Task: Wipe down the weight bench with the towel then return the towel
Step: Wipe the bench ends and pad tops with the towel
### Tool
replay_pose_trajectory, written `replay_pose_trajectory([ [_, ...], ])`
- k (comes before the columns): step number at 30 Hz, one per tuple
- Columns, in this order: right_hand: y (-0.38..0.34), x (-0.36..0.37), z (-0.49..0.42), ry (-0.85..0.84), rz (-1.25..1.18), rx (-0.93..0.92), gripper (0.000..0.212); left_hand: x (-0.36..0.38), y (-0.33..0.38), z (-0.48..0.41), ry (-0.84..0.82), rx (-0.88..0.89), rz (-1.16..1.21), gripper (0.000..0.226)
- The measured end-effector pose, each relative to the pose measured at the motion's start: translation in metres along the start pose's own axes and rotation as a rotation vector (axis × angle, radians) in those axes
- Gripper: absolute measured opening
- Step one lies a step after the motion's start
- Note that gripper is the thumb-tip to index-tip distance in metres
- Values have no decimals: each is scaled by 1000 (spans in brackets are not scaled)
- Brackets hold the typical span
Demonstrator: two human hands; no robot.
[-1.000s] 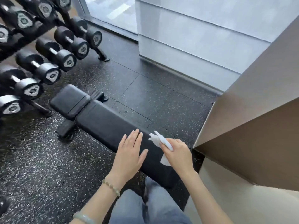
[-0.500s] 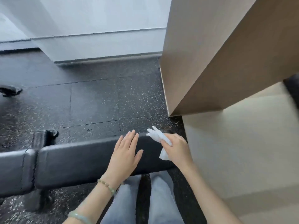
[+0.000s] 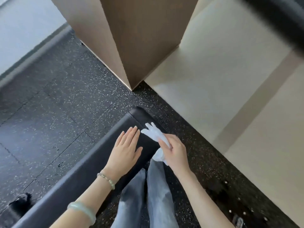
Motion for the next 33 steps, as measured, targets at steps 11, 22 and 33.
replay_pose_trajectory([
  [11,161,68,-90,196,30,-37,50,140,-49,-104,-116,-54,-191,64],
  [22,134,169,-171,-198,671,-294,58,156,-84,-107,-52,-247,-111,65],
  [33,218,106,-120,-66,265,-75,57,163,-62,-117,-221,-116,-230,75],
])
Point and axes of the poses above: each hand's wrist, its own z-axis away from the middle knuckle, its own x-axis out of the palm, y = z × x, the point moved 8 cm from there along -z, towards the middle knuckle, and after that the axes turned 1 degree about x, right-handed, at the moved point
